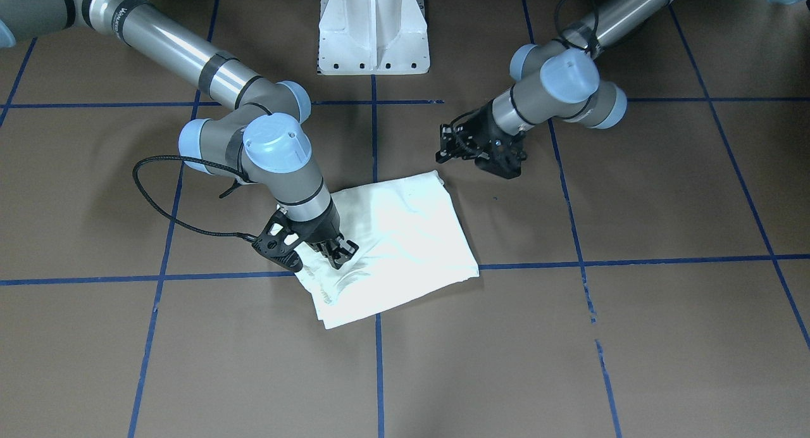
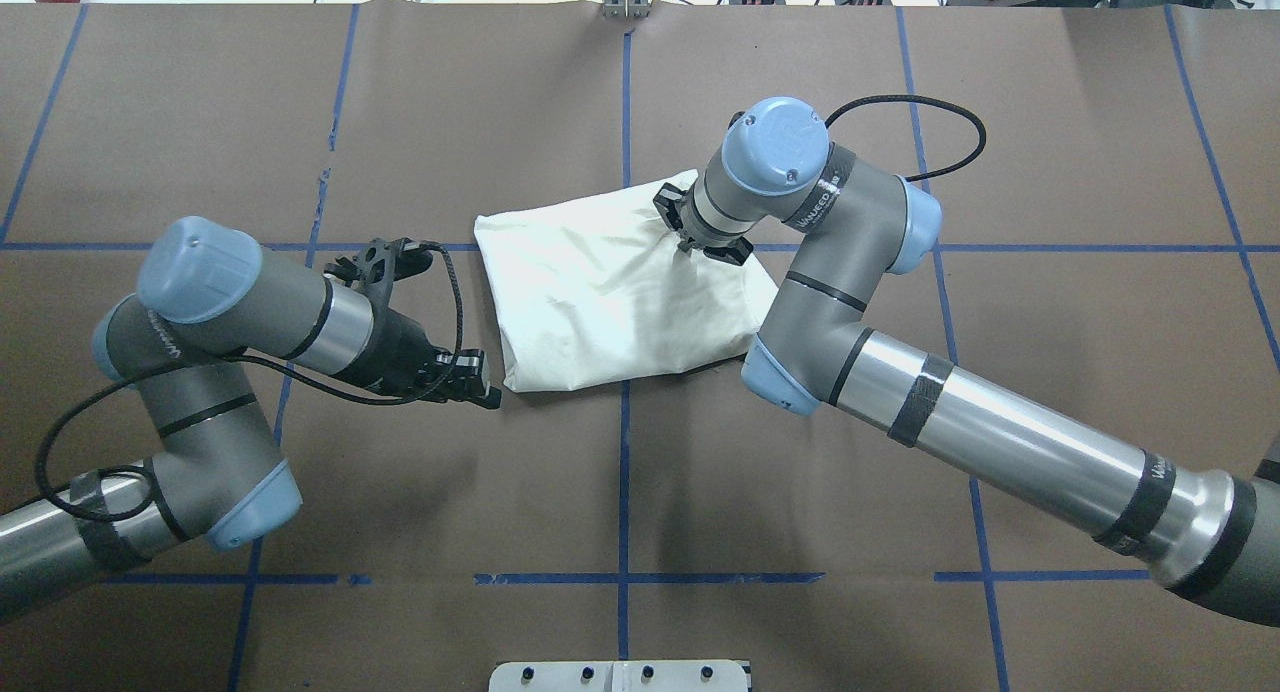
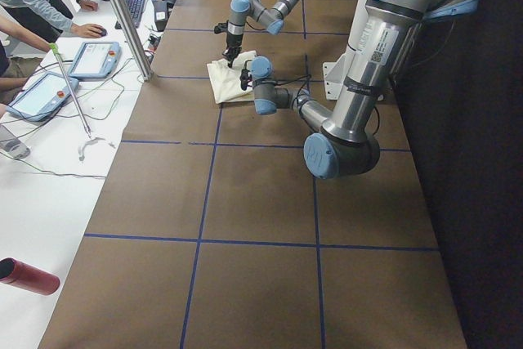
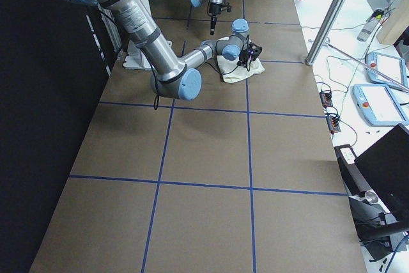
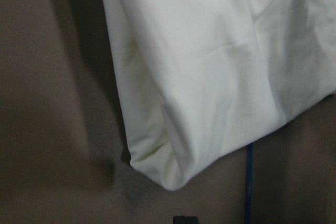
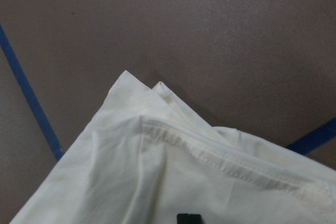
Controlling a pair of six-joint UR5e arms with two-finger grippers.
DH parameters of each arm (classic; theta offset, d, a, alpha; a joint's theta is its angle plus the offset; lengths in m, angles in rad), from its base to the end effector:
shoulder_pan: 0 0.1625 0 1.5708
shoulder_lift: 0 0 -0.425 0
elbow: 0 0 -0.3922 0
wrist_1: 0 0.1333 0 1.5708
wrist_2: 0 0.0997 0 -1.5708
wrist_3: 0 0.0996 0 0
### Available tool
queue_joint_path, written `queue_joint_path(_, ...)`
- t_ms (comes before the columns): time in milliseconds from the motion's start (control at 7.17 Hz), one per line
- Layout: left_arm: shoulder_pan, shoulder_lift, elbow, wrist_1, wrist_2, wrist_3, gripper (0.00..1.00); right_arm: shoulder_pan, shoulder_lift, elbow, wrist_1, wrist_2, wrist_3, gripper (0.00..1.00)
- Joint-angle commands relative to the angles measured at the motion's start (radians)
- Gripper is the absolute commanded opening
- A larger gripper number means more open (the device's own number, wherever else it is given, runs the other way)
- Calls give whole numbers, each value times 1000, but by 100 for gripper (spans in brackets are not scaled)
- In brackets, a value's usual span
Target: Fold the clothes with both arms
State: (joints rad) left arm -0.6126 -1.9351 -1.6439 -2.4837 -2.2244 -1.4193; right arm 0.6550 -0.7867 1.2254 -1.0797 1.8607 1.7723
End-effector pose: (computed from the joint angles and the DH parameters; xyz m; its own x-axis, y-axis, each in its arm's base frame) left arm 0.4537 -0.4078 0.3135 0.1725 0.0252 -0.9847 -0.0556 0.9983 0.0158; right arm -0.5637 -0.5652 0.2740 0.3842 0.5369 0.7511 -0.4888 0.8084 -0.3279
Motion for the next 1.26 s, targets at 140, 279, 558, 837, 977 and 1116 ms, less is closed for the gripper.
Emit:
queue_joint_path(140,-24,-127,88,9,112,-98,0,9,1,-7,1,2,-2,0)
queue_joint_path(279,-18,-146,131,8,133,-96,0,9,1,-9,3,2,-4,0)
queue_joint_path(558,14,-139,177,6,169,-89,0,12,1,-9,3,2,-7,0)
queue_joint_path(837,19,-128,217,6,170,-84,0,18,0,-14,3,3,-8,0)
queue_joint_path(977,19,-117,219,6,169,-83,0,21,0,-15,3,3,-10,0)
queue_joint_path(1116,11,-113,217,8,167,-52,0,26,1,-15,3,3,-17,0)
